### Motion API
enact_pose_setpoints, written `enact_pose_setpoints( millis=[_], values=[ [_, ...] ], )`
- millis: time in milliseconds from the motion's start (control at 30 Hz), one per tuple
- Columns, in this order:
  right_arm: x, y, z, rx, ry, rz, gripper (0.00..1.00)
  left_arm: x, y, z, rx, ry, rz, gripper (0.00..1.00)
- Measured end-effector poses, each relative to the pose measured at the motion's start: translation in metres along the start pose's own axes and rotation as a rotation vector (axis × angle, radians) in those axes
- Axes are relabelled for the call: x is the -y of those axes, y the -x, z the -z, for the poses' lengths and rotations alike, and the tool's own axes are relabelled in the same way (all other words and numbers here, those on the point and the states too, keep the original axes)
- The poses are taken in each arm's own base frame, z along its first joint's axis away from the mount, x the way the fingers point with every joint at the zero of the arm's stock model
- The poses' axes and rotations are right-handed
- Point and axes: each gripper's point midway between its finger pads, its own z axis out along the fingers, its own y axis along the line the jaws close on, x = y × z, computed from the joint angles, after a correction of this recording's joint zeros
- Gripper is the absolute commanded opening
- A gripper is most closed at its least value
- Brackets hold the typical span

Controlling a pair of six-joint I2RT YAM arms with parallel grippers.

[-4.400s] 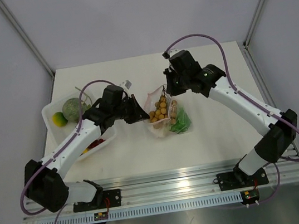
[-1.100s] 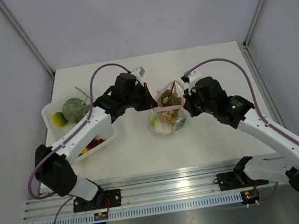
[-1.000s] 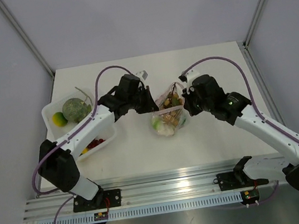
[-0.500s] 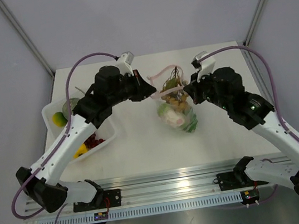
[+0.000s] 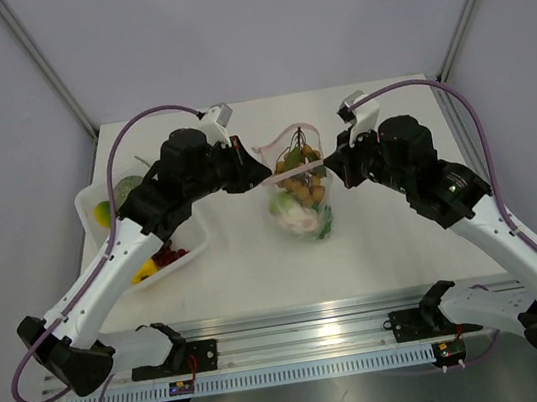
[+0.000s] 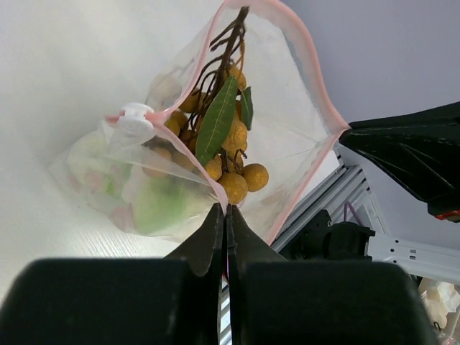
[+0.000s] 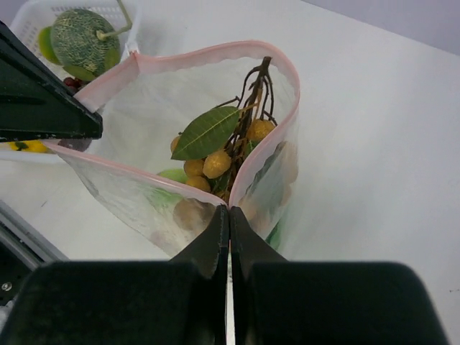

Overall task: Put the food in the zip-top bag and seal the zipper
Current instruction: Adjust the zipper food storage bag at the center of the board.

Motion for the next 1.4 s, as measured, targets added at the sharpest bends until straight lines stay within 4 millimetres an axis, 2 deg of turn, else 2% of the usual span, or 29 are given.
enact_pose_setpoints(
  millis=[67,100,133,200,333,533,667,800,933,1067,1200,1400],
  values=[
    [-0.005,0.003,0.003,0.012,0.027,0.0,0.0,0.004,0.005,0.012,0.033,-0.011,-0.023,0.31],
    [-0.007,0.004,0.004,0.017,0.04,0.005,0.0,0.004,0.006,0.018,0.048,-0.011,-0.04,0.66],
    [-0.007,0.005,0.005,0.019,0.043,0.007,0.0,0.003,0.007,0.024,0.065,-0.008,-0.058,0.79],
    [-0.01,0.005,0.007,0.022,0.059,0.015,0.0,0.002,0.012,0.037,0.102,0.0,-0.083,0.88],
    [-0.017,0.006,0.008,0.021,0.105,0.027,0.0,-0.001,0.029,0.058,0.183,0.017,-0.139,0.89],
    [-0.027,0.013,0.016,0.031,0.166,0.054,0.0,-0.017,0.037,0.069,0.245,0.053,-0.224,0.77],
    [-0.031,0.015,0.022,0.032,0.187,0.066,0.0,-0.028,0.029,0.069,0.267,0.057,-0.322,0.76],
    [-0.032,0.015,0.026,0.036,0.196,0.074,0.0,-0.043,0.018,0.07,0.312,0.057,-0.443,0.81],
    [-0.032,0.017,0.028,0.043,0.197,0.081,0.0,-0.057,-0.005,0.072,0.389,0.02,-0.561,0.86],
    [-0.032,0.018,0.031,0.051,0.198,0.084,0.0,-0.065,-0.02,0.065,0.391,-0.027,-0.626,0.88],
    [-0.033,0.02,0.035,0.061,0.205,0.084,0.0,-0.074,-0.013,0.05,0.374,-0.073,-0.63,0.87],
    [-0.037,0.021,0.043,0.075,0.23,0.094,0.0,-0.105,0.002,0.035,0.33,-0.209,-0.47,0.86]
  ],
)
